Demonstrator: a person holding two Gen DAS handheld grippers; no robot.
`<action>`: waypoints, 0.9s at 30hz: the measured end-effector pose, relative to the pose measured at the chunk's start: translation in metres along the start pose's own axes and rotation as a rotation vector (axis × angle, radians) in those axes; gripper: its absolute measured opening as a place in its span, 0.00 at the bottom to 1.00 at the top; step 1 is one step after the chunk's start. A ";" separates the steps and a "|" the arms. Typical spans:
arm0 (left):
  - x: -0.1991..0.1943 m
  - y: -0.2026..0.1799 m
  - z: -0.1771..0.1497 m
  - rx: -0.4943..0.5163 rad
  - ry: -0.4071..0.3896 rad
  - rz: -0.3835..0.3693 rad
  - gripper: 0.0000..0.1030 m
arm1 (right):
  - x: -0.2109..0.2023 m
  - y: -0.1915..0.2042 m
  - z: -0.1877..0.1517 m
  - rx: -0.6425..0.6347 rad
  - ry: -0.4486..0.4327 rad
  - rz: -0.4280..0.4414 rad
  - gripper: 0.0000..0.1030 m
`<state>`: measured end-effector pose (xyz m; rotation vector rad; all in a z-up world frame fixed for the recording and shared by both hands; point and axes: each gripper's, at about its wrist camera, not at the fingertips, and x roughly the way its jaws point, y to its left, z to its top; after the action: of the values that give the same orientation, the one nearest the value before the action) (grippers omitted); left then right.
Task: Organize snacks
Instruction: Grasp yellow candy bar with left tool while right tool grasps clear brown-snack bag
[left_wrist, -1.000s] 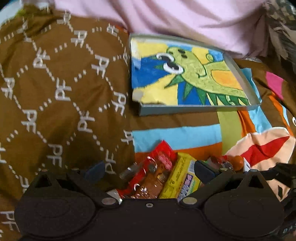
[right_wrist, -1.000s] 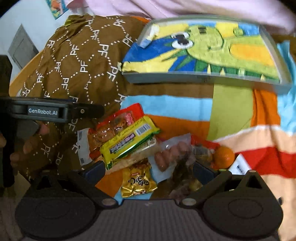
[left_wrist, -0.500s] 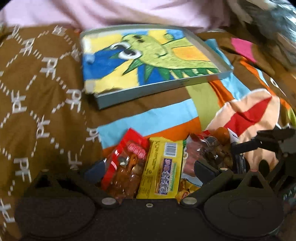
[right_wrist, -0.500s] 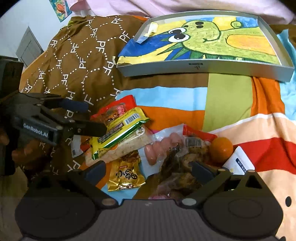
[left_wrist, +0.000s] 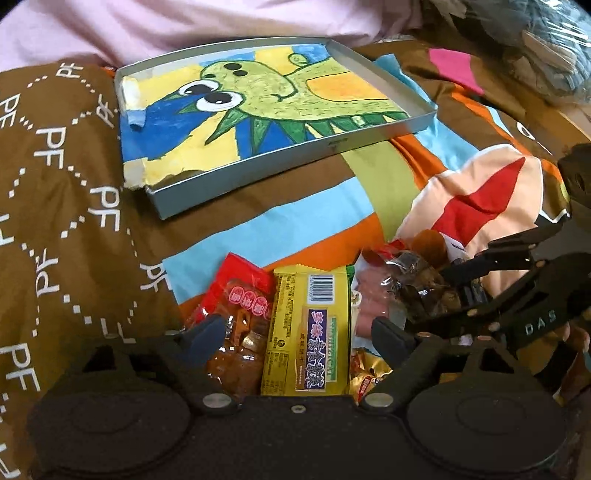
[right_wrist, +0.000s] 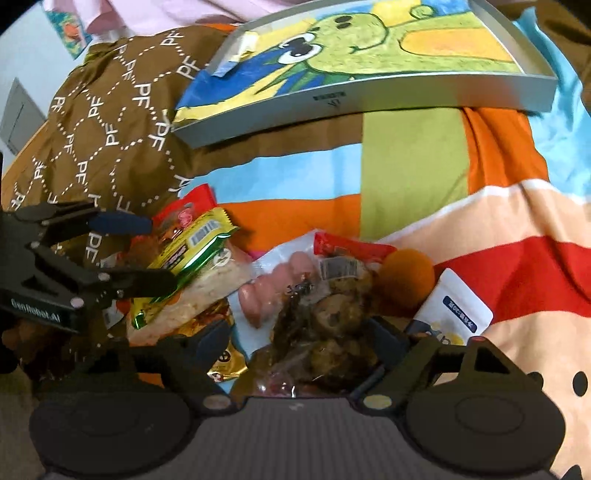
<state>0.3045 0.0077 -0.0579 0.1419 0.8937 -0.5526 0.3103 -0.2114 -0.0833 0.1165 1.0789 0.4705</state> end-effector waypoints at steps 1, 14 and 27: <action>0.001 0.000 0.000 0.003 0.004 -0.008 0.78 | 0.001 -0.001 0.000 0.005 0.004 -0.001 0.81; 0.012 -0.006 0.000 -0.035 0.060 -0.019 0.61 | -0.002 -0.009 -0.003 0.090 0.059 -0.013 0.76; 0.006 -0.029 -0.001 -0.118 0.081 0.028 0.48 | -0.011 -0.004 -0.016 0.065 0.022 -0.008 0.63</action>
<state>0.2923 -0.0190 -0.0596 0.0703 0.9995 -0.4691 0.2932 -0.2216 -0.0828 0.1644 1.1161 0.4310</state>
